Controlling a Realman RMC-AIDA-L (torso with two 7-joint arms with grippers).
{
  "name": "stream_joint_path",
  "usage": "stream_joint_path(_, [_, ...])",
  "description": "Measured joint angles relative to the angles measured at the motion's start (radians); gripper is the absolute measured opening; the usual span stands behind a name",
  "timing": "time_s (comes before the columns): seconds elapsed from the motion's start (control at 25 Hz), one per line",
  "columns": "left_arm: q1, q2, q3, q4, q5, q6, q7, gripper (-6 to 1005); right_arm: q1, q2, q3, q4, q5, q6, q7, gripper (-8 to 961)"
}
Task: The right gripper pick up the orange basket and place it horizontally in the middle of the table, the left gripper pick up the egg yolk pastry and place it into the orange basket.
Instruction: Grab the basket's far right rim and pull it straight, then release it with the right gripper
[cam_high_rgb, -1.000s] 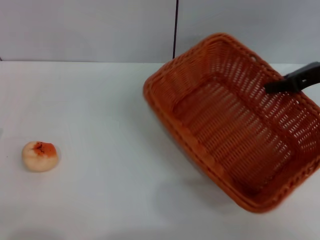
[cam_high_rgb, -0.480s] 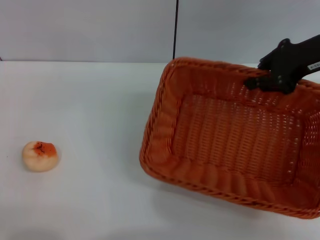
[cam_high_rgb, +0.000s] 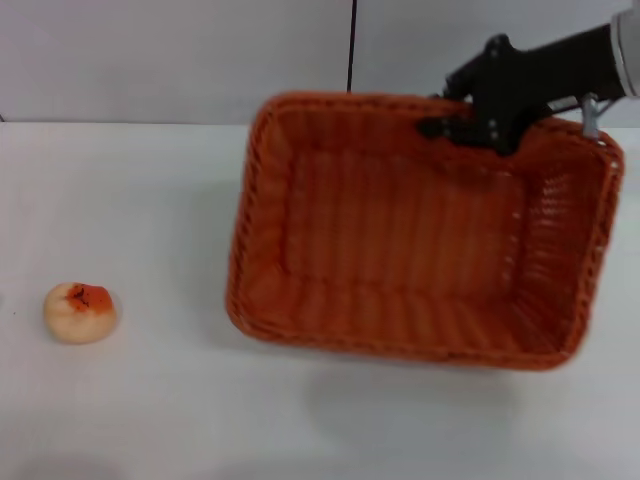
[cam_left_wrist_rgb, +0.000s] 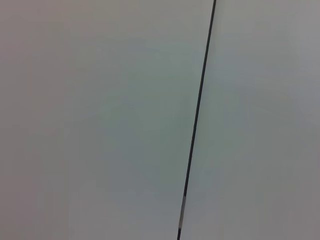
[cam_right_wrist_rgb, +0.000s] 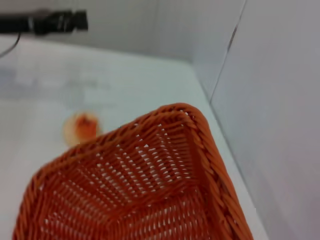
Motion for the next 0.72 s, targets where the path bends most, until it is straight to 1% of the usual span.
stream_joint_path(0.04, [0.002,0.0,0.001,0.0,0.0,0.004,0.0,740,0.019,-0.006,-0.001,0.045,0.026,0.018,-0.014,200])
stream_joint_path(0.12, [0.005,0.0,0.001,0.0,0.0,0.007,0.0,739,0.031,-0.006,-0.003,0.069,0.033,0.023,-0.021,204])
stream_joint_path(0.2, [0.011,-0.001,0.007,0.0,0.0,0.011,-0.005,738,0.053,-0.005,-0.006,0.114,0.037,0.028,-0.037,207])
stream_joint_path(0.24, [0.011,-0.001,0.007,0.0,0.0,0.011,-0.005,737,0.076,-0.002,-0.015,0.157,0.035,0.03,-0.053,209])
stream_joint_path(0.32, [0.013,-0.001,0.011,0.0,0.0,0.012,-0.006,736,0.085,-0.001,-0.027,0.172,0.034,0.034,-0.058,212])
stream_joint_path(0.4, [0.014,-0.001,0.013,0.0,0.0,0.012,-0.006,735,0.093,0.003,-0.058,0.187,0.033,0.044,-0.06,216])
stream_joint_path(0.44, [0.015,-0.002,0.013,0.0,0.0,0.01,-0.006,735,0.095,0.01,-0.088,0.19,0.036,0.055,-0.06,217])
stream_joint_path(0.48, [0.015,-0.002,0.013,0.0,0.0,0.01,-0.005,734,0.095,0.01,-0.088,0.19,0.036,0.055,-0.06,219])
stream_joint_path(0.64, [0.013,-0.002,0.013,0.002,0.0,0.006,-0.002,732,0.11,0.022,-0.101,0.215,0.037,0.068,-0.06,226])
stream_joint_path(0.72, [0.012,-0.002,0.013,0.005,0.0,0.004,0.001,731,0.112,0.023,-0.101,0.222,0.036,0.073,-0.06,229])
